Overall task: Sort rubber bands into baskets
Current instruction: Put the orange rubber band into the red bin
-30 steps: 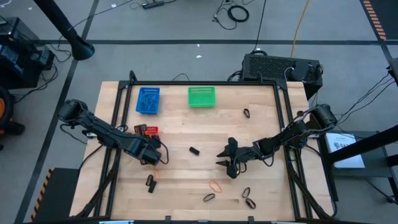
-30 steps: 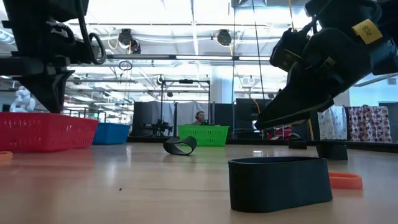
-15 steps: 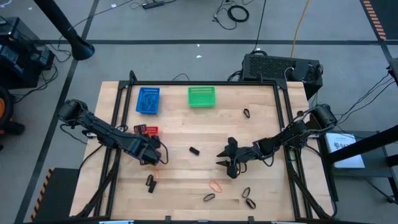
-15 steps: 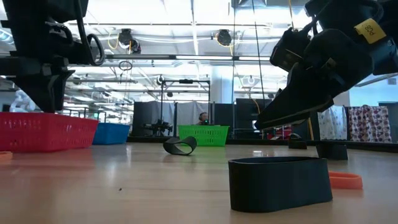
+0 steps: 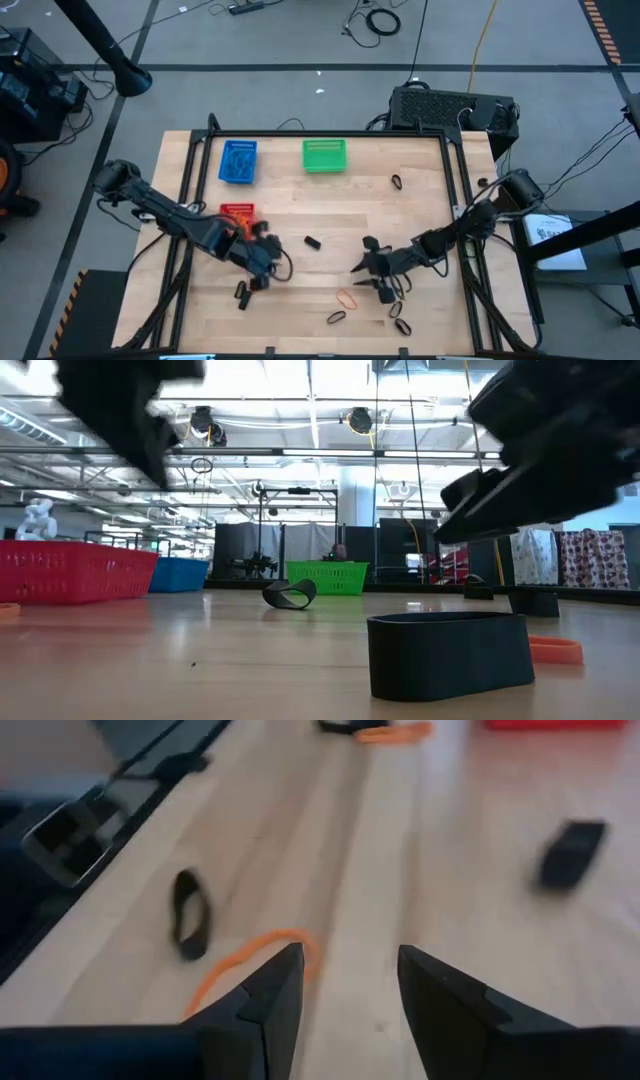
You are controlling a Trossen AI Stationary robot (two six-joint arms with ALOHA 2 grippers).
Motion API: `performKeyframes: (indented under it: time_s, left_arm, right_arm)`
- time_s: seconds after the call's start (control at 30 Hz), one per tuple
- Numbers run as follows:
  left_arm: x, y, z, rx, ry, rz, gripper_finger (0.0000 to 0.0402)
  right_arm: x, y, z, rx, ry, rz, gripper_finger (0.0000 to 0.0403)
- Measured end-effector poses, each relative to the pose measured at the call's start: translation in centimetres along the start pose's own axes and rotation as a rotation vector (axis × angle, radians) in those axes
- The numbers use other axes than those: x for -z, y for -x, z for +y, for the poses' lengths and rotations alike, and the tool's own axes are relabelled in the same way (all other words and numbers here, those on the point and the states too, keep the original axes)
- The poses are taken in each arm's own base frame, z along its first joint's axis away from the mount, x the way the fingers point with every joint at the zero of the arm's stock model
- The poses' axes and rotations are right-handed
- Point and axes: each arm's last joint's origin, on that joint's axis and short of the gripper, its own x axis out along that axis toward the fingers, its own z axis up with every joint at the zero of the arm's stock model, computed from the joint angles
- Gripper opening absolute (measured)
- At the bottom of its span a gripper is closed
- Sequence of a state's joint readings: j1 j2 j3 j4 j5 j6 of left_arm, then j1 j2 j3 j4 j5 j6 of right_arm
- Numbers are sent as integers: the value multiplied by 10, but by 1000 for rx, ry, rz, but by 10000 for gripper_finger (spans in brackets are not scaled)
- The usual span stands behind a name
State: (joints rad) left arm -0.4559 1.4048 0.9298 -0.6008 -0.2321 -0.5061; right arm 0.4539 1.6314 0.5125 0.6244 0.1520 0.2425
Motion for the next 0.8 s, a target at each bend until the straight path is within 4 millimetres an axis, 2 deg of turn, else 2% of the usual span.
performKeyframes:
  time_s: [0.13,0.3,0.43,0.63,0.8]
  left_arm:
    - [-17,-2,-24,139,-135,-263,122]
    - [-16,-23,-47,204,-275,-430,122]
    - [-14,-53,-57,153,-303,-471,122]
    - [-8,-102,-67,116,-346,-517,122]
    - [-1,-116,-69,113,-354,-487,122]
  right_arm:
    - [5,-3,9,-31,102,-13,157]
    - [15,-19,13,-36,182,9,157]
    - [16,-40,14,-24,200,28,157]
    - [8,-63,19,-22,226,29,157]
    - [7,-67,19,-1,242,156,157]
